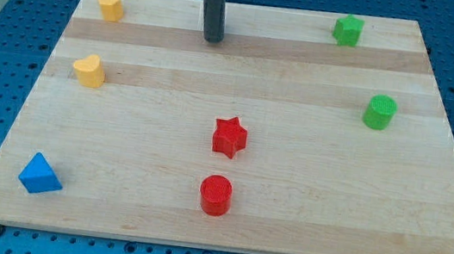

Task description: Move the red star towards the bottom right corner of the board

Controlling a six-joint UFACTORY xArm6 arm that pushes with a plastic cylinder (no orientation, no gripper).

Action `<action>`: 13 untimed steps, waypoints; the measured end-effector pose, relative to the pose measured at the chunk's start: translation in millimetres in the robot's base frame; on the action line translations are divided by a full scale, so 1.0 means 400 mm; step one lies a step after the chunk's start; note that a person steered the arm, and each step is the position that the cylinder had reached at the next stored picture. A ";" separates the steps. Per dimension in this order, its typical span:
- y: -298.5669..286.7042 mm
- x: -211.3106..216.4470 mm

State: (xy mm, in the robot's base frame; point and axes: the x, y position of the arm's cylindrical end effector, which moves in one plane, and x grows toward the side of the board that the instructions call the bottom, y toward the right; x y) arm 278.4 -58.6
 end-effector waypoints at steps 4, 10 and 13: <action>0.000 0.025; -0.002 0.286; -0.109 0.390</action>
State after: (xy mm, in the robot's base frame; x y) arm 434.3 -102.3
